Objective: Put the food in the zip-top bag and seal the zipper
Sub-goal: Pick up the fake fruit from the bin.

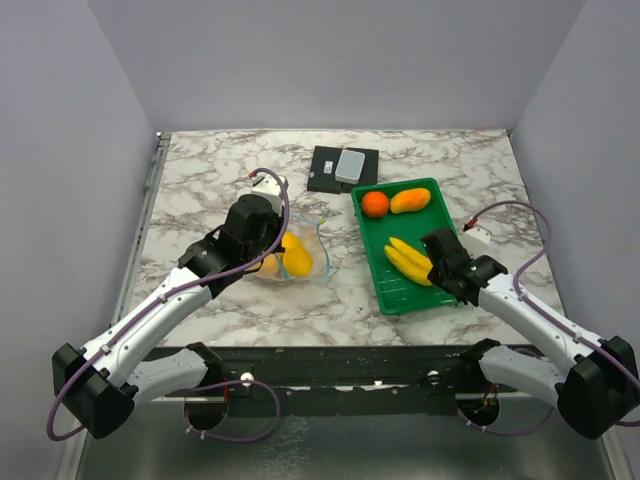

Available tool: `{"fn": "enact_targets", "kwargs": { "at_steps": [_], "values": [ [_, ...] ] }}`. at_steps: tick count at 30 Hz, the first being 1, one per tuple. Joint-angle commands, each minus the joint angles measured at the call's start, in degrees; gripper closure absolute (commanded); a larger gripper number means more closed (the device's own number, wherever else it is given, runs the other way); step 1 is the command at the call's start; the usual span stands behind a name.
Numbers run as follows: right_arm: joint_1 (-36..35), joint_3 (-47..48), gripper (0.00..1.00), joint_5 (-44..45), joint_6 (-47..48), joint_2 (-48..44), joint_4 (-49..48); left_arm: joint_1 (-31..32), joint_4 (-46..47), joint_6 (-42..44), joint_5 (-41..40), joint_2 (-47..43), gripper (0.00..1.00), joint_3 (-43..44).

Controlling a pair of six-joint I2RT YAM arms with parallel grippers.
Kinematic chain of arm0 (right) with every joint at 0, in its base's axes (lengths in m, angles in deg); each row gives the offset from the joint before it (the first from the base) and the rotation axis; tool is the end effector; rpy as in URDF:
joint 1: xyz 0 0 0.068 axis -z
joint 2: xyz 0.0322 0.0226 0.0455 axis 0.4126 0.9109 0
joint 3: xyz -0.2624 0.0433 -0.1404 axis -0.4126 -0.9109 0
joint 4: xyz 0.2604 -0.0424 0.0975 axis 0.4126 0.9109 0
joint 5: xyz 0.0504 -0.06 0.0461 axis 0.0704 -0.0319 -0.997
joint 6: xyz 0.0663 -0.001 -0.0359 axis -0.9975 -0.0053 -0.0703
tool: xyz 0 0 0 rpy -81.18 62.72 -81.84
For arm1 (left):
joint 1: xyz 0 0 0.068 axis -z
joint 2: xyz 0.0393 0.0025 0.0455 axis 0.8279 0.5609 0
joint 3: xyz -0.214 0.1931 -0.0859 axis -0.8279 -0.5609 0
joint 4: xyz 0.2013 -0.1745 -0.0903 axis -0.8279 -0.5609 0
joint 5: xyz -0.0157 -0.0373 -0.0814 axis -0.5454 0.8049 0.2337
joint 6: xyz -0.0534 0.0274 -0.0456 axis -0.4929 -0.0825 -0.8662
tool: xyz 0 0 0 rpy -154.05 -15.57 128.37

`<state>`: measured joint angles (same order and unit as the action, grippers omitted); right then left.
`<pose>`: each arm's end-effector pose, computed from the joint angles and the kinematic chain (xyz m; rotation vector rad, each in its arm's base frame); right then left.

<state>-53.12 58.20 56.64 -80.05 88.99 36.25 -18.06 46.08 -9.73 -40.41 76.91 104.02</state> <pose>0.1939 0.0679 0.2077 0.7125 2.3198 -0.1243 0.2147 -0.1481 0.3350 0.2883 2.0792 -0.3072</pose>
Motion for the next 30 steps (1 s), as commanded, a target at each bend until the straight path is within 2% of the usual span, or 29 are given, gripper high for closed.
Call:
{"fn": "enact_targets", "kwargs": {
  "at_steps": [1,13,30],
  "values": [
    [0.3,2.6,1.00,-0.3,3.6,-3.4,0.0,-0.1,1.0,-0.6,0.8,0.2,1.00,-0.4],
    [0.3,11.7,0.99,-1.1,15.0,-9.6,2.0,-0.1,1.0,-0.6,0.6,0.1,1.00,-0.3],
    [0.1,21.7,0.99,-19.7,30.4,-12.0,-2.0,-0.1,0.9,-0.6,0.3,-0.2,1.00,-0.3]
  ]
}}
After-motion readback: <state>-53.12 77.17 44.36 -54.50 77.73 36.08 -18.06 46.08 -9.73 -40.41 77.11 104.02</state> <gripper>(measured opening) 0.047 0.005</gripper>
